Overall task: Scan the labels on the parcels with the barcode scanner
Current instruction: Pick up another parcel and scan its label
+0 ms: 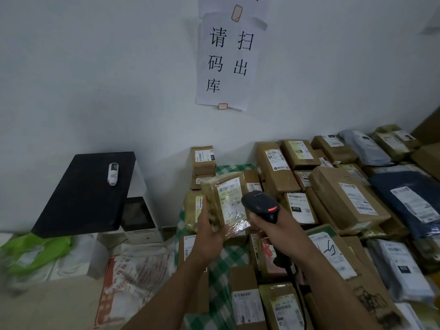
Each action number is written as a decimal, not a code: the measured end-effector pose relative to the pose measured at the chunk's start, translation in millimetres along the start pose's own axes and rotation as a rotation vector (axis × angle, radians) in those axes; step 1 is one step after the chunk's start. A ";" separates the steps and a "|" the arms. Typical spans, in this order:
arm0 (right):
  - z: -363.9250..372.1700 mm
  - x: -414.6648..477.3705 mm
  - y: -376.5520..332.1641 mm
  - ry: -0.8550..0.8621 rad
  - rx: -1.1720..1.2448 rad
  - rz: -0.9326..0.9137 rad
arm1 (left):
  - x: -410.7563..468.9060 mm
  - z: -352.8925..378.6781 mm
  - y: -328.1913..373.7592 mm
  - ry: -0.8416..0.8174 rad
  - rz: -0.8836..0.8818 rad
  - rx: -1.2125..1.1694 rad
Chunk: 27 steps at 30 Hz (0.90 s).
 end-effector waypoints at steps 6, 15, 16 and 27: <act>7.7 -1.3 -11.6 -0.042 0.005 0.034 | 6.9 0.1 -15.2 0.041 -0.035 0.059; 13.4 -0.6 -14.6 -0.097 0.018 0.091 | 24.2 -9.5 -47.2 0.069 -0.135 0.186; 13.7 -0.3 -14.5 -0.100 0.019 0.093 | 25.7 -10.3 -49.2 0.075 -0.136 0.183; 10.0 5.6 -9.8 -0.113 0.020 0.130 | 33.7 -6.9 -40.8 0.071 -0.053 0.188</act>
Point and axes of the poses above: each hand's wrist, its own x-axis towards the middle knuckle, its own z-axis out of the palm, y = z × x, the point moved 5 cm from there along x, towards the middle knuckle, and after that the axes turned 9 degrees about -y, right-handed, at the moved point
